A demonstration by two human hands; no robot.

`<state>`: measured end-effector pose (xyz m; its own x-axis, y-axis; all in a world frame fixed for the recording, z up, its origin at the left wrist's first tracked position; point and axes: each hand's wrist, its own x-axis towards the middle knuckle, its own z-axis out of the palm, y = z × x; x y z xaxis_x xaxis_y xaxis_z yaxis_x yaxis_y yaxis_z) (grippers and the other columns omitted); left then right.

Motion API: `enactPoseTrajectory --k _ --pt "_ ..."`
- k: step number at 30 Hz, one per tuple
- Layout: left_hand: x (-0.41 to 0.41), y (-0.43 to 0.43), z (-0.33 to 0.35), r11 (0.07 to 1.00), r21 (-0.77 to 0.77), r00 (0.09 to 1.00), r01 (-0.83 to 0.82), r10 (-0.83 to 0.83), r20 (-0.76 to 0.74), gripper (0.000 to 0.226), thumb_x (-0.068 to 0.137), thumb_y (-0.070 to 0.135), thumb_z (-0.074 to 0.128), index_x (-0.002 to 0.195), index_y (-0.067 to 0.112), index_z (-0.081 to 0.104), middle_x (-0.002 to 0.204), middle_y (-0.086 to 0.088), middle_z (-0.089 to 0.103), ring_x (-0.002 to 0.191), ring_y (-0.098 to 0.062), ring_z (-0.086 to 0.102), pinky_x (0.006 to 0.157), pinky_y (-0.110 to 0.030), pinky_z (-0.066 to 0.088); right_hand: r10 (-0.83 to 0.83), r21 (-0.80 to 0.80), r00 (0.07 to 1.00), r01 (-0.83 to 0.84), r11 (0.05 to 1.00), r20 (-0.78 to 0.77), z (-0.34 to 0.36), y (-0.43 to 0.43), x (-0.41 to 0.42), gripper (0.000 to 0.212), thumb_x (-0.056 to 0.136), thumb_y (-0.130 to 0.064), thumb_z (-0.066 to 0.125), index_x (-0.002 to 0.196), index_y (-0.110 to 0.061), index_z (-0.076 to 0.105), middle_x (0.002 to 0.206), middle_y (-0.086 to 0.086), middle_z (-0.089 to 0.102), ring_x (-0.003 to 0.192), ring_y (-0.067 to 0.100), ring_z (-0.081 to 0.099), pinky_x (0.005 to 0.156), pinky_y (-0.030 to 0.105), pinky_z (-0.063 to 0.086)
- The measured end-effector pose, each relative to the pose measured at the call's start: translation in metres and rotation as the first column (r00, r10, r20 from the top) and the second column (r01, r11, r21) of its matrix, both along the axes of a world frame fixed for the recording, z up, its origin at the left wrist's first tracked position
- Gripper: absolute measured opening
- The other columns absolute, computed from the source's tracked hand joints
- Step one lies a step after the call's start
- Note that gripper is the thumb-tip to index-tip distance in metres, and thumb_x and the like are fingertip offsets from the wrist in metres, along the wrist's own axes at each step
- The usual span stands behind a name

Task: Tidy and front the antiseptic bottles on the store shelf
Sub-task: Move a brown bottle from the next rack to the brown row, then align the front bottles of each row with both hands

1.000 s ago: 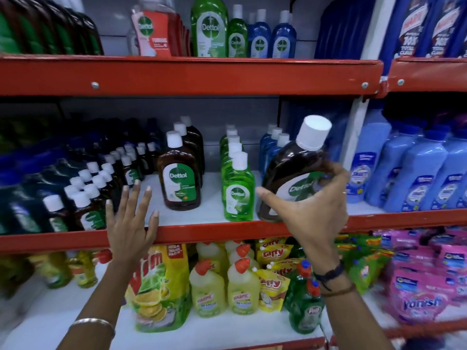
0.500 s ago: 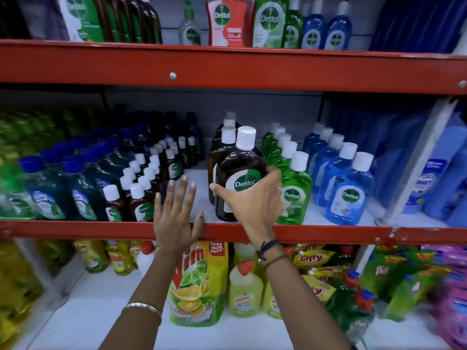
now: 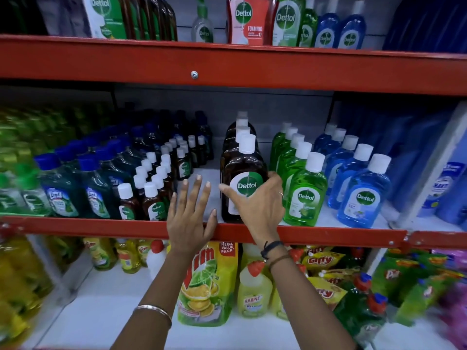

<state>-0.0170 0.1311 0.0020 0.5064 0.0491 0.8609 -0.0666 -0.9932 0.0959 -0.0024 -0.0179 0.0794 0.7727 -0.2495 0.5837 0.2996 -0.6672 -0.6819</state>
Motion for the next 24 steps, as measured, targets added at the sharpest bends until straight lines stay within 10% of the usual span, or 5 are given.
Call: enactPoseTrajectory --k 5,10,24 --pt "-0.015 -0.021 0.020 0.891 -0.378 0.958 0.253 -0.286 -0.032 0.055 0.099 0.047 0.031 0.151 0.028 0.030 0.158 0.005 0.033 0.142 -0.012 0.035 0.106 -0.039 0.042 0.544 0.505 0.839 -0.466 0.727 -0.010 -0.016 -0.035 0.000 0.105 0.061 -0.092 0.039 0.143 -0.026 0.028 0.148 -0.007 0.034 0.133 0.014 0.038 0.107 0.035 0.036" --pt "-0.030 -0.066 0.049 0.237 -0.894 0.767 0.380 -0.621 0.162 0.055 0.080 0.080 0.024 0.132 0.065 0.019 0.156 0.026 0.017 0.147 -0.004 0.019 0.123 -0.046 0.020 0.725 0.678 0.687 -0.515 0.524 -0.038 -0.021 -0.050 0.001 0.110 0.057 -0.095 0.027 0.142 -0.026 0.037 0.132 -0.013 0.047 0.124 0.009 0.047 0.093 0.018 0.042" --pt "-0.032 -0.066 0.060 0.155 -0.913 0.704 0.378 -0.688 0.174 0.045 0.083 0.072 0.012 0.126 0.067 0.026 0.150 0.023 0.025 0.147 -0.014 0.024 0.121 -0.040 0.021 0.735 0.705 0.678 -0.525 0.477 0.008 -0.017 -0.056 -0.011 0.084 0.075 -0.072 0.023 0.133 -0.018 0.051 0.140 0.010 0.052 0.114 0.011 0.053 0.086 0.019 0.045"
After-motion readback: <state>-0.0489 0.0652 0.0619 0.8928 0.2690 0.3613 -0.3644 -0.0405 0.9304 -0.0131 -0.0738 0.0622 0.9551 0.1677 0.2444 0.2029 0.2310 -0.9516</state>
